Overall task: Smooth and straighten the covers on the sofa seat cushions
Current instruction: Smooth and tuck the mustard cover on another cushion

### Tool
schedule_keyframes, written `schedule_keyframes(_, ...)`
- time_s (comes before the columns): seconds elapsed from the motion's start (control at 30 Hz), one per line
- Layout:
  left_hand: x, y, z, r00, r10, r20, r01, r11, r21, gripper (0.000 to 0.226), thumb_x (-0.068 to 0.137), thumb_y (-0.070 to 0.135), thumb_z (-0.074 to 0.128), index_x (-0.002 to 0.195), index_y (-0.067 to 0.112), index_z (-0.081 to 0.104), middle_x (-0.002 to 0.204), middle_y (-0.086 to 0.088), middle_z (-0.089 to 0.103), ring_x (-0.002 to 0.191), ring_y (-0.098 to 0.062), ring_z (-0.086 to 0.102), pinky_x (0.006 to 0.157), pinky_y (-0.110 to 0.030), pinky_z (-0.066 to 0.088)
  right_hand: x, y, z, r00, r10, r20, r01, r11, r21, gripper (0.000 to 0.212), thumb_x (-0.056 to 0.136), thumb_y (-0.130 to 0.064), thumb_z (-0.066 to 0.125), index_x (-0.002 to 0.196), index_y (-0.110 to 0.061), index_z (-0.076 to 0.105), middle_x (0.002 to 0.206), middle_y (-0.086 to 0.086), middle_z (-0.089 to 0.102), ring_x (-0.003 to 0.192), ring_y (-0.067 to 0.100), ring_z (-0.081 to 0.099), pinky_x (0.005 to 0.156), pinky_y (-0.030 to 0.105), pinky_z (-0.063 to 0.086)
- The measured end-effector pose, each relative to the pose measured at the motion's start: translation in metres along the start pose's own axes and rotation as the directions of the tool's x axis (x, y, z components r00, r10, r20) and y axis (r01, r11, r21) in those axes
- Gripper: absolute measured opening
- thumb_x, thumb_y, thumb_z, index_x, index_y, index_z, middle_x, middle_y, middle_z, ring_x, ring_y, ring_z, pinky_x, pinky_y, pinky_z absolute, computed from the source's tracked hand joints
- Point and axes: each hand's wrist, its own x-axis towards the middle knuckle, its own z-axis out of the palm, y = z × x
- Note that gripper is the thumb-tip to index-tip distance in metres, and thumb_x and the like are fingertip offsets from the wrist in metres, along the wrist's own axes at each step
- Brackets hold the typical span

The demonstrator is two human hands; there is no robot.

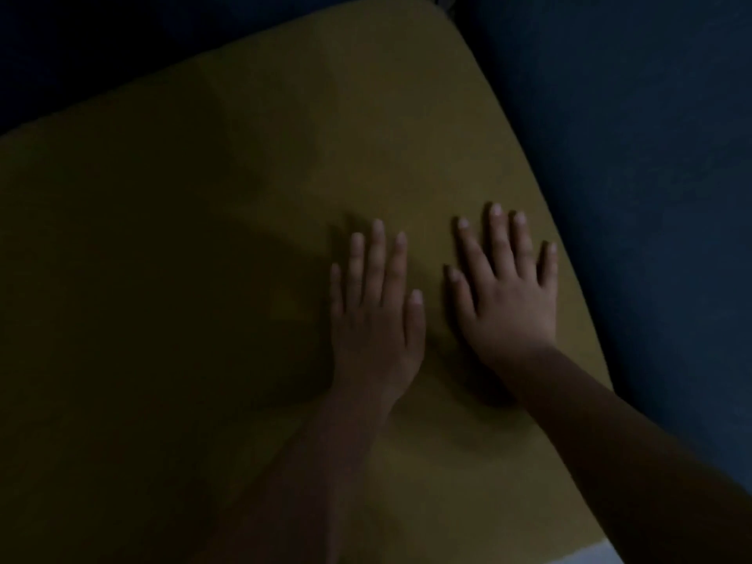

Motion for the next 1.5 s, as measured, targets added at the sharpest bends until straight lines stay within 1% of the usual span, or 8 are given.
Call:
schedule_keyframes(0.27, 0.011, 0.007, 0.014, 0.997, 0.002, 0.072, -0.01, 0.994, 0.107, 0.06, 0.095, 0.043, 0.025, 0.152, 0.023, 0.025, 0.161, -0.003, 0.014, 0.148, -0.023, 0.012, 0.116, -0.051, 0.016, 0.002, 0.009, -0.003, 0.998, -0.05, 0.037, 0.047, 0.997, 0.064, 0.059, 0.099, -0.05, 0.015, 0.154, -0.033, 0.002, 0.162, 0.003, -0.007, 0.148, 0.024, -0.012, 0.116, 0.058, 0.001)
schedule_keyframes(0.5, 0.038, 0.071, -0.014, 0.984, 0.138, -0.113, -0.145, 0.988, -0.056, 0.056, 0.1, 0.038, 0.021, 0.152, 0.018, 0.025, 0.16, -0.004, 0.011, 0.149, -0.022, 0.008, 0.119, -0.047, 0.009, 0.008, 0.035, -0.044, 0.942, 0.048, -0.333, 0.038, 0.968, 0.247, 0.058, 0.1, -0.032, 0.029, 0.154, -0.023, 0.01, 0.16, 0.009, -0.004, 0.148, 0.027, -0.006, 0.118, 0.054, 0.002)
schedule_keyframes(0.63, 0.043, 0.08, 0.019, 0.987, 0.155, 0.047, -0.156, 0.988, 0.013, 0.055, 0.099, 0.04, 0.025, 0.151, 0.024, 0.027, 0.161, -0.001, 0.016, 0.149, -0.022, 0.009, 0.116, -0.053, 0.015, 0.009, 0.053, -0.012, 0.996, 0.092, 0.001, -0.089, 0.961, 0.26, 0.055, 0.1, -0.047, 0.013, 0.152, -0.037, 0.0, 0.162, 0.0, -0.009, 0.149, 0.021, -0.005, 0.118, 0.052, 0.014)
schedule_keyframes(0.7, 0.041, 0.076, 0.028, 0.988, 0.128, 0.086, -0.132, 0.99, 0.049, 0.055, 0.099, 0.041, 0.023, 0.152, 0.026, 0.024, 0.161, 0.0, 0.014, 0.149, -0.023, 0.007, 0.117, -0.052, 0.012, 0.009, 0.057, 0.001, 0.989, 0.121, 0.088, -0.142, 0.943, 0.3, 0.054, 0.1, -0.05, 0.014, 0.15, -0.044, -0.004, 0.162, -0.001, -0.01, 0.149, 0.023, 0.0, 0.117, 0.049, 0.019)
schedule_keyframes(1.03, 0.032, 0.075, 0.025, 0.986, 0.148, 0.077, -0.15, 0.988, 0.023, 0.055, 0.1, 0.041, 0.018, 0.153, 0.025, 0.021, 0.162, 0.0, 0.012, 0.149, -0.022, 0.005, 0.118, -0.049, 0.009, 0.004, 0.051, -0.001, 0.992, 0.122, 0.04, -0.128, 0.949, 0.288, 0.054, 0.101, -0.046, 0.017, 0.152, -0.04, 0.0, 0.162, 0.004, -0.004, 0.148, 0.025, 0.003, 0.118, 0.047, 0.018)
schedule_keyframes(1.2, -0.006, 0.065, 0.024, 0.979, 0.181, 0.093, -0.182, 0.983, 0.003, 0.055, 0.1, 0.04, 0.016, 0.153, 0.024, 0.02, 0.162, 0.0, 0.011, 0.149, -0.02, 0.005, 0.119, -0.047, 0.012, -0.024, 0.043, 0.003, 0.993, 0.104, 0.056, -0.113, 0.976, 0.186, 0.054, 0.101, -0.046, 0.011, 0.152, -0.037, -0.005, 0.161, 0.003, -0.014, 0.148, 0.022, -0.01, 0.12, 0.047, 0.006)
schedule_keyframes(1.33, -0.034, 0.059, 0.005, 0.971, 0.234, 0.05, -0.231, 0.971, -0.059, 0.055, 0.102, 0.037, 0.019, 0.154, 0.024, 0.01, 0.163, 0.0, 0.004, 0.149, -0.017, -0.002, 0.119, -0.045, 0.013, -0.061, 0.035, -0.009, 0.987, 0.068, -0.148, -0.027, 0.965, 0.262, 0.058, 0.1, -0.041, 0.018, 0.154, -0.027, 0.002, 0.162, 0.004, -0.008, 0.148, 0.02, -0.008, 0.119, 0.05, 0.005)
schedule_keyframes(1.5, -0.078, 0.072, -0.03, 0.978, 0.192, -0.083, -0.197, 0.979, -0.057, 0.058, 0.1, 0.039, 0.018, 0.154, 0.021, 0.005, 0.162, -0.004, 0.002, 0.149, -0.021, -0.003, 0.12, -0.046, 0.009, -0.118, 0.033, -0.027, 0.894, 0.148, -0.424, 0.002, 0.942, 0.334, 0.058, 0.101, -0.029, 0.029, 0.154, -0.015, 0.011, 0.161, 0.012, 0.002, 0.149, 0.025, -0.002, 0.119, 0.051, 0.007)
